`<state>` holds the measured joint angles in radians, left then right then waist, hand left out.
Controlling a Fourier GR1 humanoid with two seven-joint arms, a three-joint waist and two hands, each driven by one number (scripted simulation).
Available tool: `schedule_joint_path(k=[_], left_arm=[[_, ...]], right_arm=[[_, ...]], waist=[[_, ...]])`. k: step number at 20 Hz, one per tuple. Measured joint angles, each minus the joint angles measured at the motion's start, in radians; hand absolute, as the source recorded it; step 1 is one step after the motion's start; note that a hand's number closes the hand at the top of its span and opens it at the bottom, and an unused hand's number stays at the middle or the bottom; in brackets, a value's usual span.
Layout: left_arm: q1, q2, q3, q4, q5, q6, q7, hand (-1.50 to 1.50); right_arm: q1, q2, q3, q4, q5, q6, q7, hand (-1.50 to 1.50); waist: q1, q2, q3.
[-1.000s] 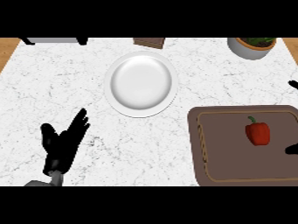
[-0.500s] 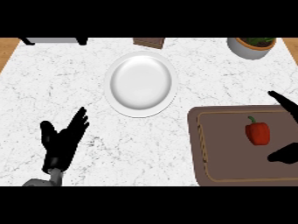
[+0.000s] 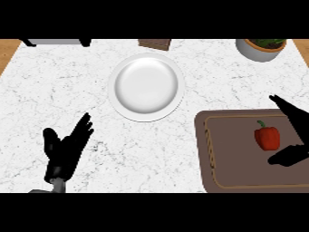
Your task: Pick the bell pepper from the tray and place it in the plate
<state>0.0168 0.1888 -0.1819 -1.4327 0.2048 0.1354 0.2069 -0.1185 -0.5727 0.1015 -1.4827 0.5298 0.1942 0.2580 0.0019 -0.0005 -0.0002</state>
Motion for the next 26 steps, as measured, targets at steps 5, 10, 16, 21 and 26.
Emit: schedule_joint_path(k=[5, 10, 16, 21, 26], left_arm=[[0.020, -0.017, 0.018, 0.016, -0.022, -0.017, -0.037, 0.00], [0.013, -0.034, 0.041, 0.013, -0.038, -0.035, -0.025, 0.00], [0.020, -0.040, 0.048, -0.036, -0.051, -0.035, 0.024, 0.00], [-0.002, -0.049, 0.070, 0.001, -0.060, -0.056, 0.009, 0.00], [0.005, -0.055, 0.085, -0.003, -0.072, -0.064, 0.014, 0.00]], right_arm=[[-0.013, 0.047, -0.009, 0.083, 0.077, -0.016, -0.039, -1.50], [-0.045, 0.090, -0.032, 0.130, 0.131, 0.020, -0.053, -1.50], [-0.062, 0.080, -0.013, 0.208, 0.204, 0.039, -0.142, 1.50], [-0.086, 0.099, -0.015, 0.279, 0.284, -0.028, -0.212, 1.50], [-0.071, 0.112, -0.043, 0.270, 0.330, -0.090, -0.256, 1.50]], waist=[[0.001, 0.000, 0.000], [0.000, 0.000, 0.000], [0.001, 0.000, 0.000], [0.002, -0.004, -0.006], [0.000, -0.003, -0.004]])
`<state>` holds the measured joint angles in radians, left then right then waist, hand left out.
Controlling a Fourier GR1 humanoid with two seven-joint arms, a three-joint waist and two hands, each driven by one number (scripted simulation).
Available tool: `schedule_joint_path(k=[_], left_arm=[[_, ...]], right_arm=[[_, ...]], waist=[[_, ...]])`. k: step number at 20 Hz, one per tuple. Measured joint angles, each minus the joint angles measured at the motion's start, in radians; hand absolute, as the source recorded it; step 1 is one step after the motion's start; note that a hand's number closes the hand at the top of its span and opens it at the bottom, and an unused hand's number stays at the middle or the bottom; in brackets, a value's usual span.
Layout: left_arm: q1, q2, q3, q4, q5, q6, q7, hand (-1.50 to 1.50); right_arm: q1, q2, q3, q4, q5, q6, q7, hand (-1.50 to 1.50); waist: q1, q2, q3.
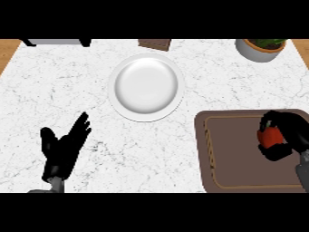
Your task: Pick the bell pepper from the tray and place it in the plate
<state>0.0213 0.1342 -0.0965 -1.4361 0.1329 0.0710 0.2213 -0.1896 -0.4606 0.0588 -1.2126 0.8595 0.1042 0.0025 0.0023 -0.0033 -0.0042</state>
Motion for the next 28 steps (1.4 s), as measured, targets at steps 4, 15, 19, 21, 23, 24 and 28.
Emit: schedule_joint_path(k=[4, 15, 19, 21, 23, 24, 28], left_arm=[[-0.012, -0.005, -0.013, -0.006, -0.006, -0.002, 0.015, 0.00], [-0.050, -0.024, -0.076, 0.008, -0.020, -0.042, 0.026, 0.00], [-0.064, -0.025, -0.085, 0.015, -0.023, -0.050, 0.029, 0.00], [-0.070, -0.026, -0.087, 0.018, -0.024, -0.052, 0.031, 0.00], [-0.079, -0.031, -0.089, 0.022, -0.024, -0.052, 0.034, 0.00], [-0.082, -0.031, -0.089, 0.023, -0.026, -0.051, 0.034, 0.00], [-0.092, -0.038, -0.089, 0.034, -0.032, -0.043, 0.031, 0.00]], right_arm=[[-0.037, 0.206, 0.112, -0.096, 0.090, -0.062, 0.195, 1.50], [-0.288, 0.442, 0.341, -0.154, 0.231, -0.342, 0.635, 1.50], [-0.372, 0.454, 0.387, -0.154, 0.282, -0.468, 0.820, 1.50], [-0.409, 0.455, 0.403, -0.147, 0.310, -0.522, 0.903, 1.50], [-0.440, 0.456, 0.421, -0.136, 0.334, -0.570, 0.973, 1.50], [-0.453, 0.456, 0.428, -0.127, 0.348, -0.595, 1.005, 1.50], [-0.497, 0.453, 0.441, -0.095, 0.400, -0.680, 1.059, 1.50]], waist=[[0.020, -0.003, -0.006], [0.150, 0.001, 0.000], [0.165, 0.004, 0.000], [0.168, 0.006, 0.000], [0.169, 0.010, 0.001], [0.169, 0.011, 0.001], [0.164, 0.017, 0.002]])
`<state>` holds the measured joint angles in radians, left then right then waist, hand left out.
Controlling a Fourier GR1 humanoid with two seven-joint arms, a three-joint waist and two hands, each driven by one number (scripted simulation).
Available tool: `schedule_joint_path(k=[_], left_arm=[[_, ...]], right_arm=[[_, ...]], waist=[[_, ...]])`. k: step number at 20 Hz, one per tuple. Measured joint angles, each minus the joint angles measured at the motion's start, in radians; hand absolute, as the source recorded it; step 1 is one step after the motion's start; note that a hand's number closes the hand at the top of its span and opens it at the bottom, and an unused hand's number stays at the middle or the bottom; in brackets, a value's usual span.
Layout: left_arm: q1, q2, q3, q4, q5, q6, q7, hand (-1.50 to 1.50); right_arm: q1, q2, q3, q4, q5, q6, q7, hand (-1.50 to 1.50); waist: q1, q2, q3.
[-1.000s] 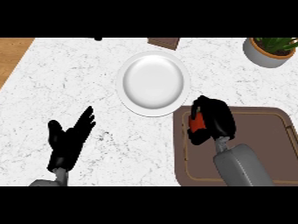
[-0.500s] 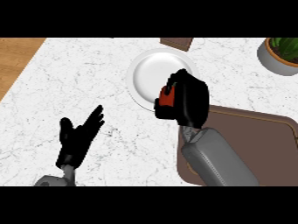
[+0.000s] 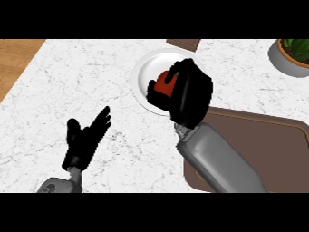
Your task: Pick the bell pepper from the tray and place it in the plate
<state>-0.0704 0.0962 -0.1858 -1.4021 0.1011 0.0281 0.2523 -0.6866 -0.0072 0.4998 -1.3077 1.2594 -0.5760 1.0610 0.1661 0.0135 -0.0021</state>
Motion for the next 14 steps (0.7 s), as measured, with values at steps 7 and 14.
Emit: schedule_joint_path(k=[7, 14], left_arm=[[0.006, -0.001, 0.017, 0.010, 0.002, 0.012, -0.010, 0.00], [0.014, 0.006, 0.033, 0.006, 0.006, 0.015, -0.019, 0.00]], right_arm=[[-0.045, -0.003, -0.008, 0.107, 0.140, -0.082, 0.057, 1.50], [-0.060, -0.005, -0.080, 0.230, 0.251, -0.182, 0.079, 1.50]], waist=[[-0.032, 0.000, 0.000], [-0.054, 0.005, 0.002]])
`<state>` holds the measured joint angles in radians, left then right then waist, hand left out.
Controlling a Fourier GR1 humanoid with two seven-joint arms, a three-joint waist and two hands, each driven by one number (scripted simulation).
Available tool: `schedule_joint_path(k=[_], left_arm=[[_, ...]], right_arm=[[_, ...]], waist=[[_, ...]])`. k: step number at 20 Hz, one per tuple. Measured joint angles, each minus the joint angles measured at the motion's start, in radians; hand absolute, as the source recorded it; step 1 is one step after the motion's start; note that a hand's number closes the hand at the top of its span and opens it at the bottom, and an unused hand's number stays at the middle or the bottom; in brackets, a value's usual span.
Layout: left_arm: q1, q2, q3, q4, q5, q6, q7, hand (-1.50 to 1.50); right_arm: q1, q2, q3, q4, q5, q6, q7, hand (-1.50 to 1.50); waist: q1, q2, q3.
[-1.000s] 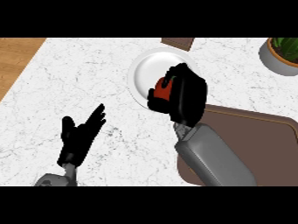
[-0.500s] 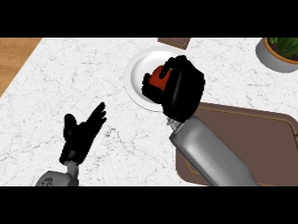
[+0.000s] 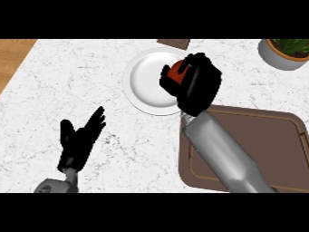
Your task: Pick the bell pepper from the tray and place it in the plate
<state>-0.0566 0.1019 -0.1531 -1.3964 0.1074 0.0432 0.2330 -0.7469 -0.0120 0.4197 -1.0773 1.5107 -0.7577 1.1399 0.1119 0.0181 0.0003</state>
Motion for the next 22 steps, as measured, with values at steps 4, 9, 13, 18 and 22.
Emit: schedule_joint_path(k=[4, 9, 13, 18, 22], left_arm=[[0.000, -0.004, 0.005, 0.005, -0.002, 0.007, -0.010, 0.00], [0.004, -0.002, 0.010, 0.002, 0.003, 0.000, -0.018, 0.00], [-0.005, -0.007, 0.008, 0.003, -0.002, 0.005, -0.017, 0.00], [-0.021, -0.006, 0.006, -0.003, -0.003, 0.001, -0.005, 0.00], [-0.026, -0.007, 0.007, 0.005, -0.001, -0.005, -0.004, 0.00]], right_arm=[[-0.014, 0.000, -0.043, 0.075, 0.021, -0.067, 0.002, 1.50], [-0.043, 0.001, -0.100, 0.188, 0.020, -0.162, -0.011, 1.50], [-0.049, 0.004, -0.164, 0.288, -0.110, -0.158, 0.006, -1.50], [-0.092, 0.009, -0.183, 0.422, -0.325, -0.203, -0.044, -1.50], [-0.111, 0.010, -0.183, 0.469, -0.467, -0.274, -0.147, -1.50]], waist=[[-0.011, 0.002, 0.001], [-0.015, 0.005, 0.001], [-0.010, 0.010, 0.002], [0.008, 0.017, 0.003], [0.009, 0.021, 0.004]])
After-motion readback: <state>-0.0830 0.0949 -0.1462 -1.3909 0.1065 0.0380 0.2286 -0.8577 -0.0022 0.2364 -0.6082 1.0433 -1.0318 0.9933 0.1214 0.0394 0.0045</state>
